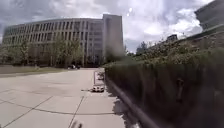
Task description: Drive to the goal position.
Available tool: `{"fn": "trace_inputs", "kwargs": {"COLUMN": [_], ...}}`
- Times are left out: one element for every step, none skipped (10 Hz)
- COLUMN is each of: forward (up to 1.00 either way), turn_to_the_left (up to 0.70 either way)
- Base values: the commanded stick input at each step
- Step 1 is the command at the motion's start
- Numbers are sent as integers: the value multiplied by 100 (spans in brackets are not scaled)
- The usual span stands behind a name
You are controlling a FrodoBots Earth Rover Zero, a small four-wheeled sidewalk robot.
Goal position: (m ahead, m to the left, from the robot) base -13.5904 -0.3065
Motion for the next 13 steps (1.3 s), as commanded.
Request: {"fn": "trace_inputs", "kwargs": {"forward": [6, 6, 6, 6, 6, 6, 6, 6, 6, 6, 6, 5, 5], "turn_to_the_left": [0, 0, 0, 0, 0, 0, 0, 0, 0, 0, 0, 0, 0]}}
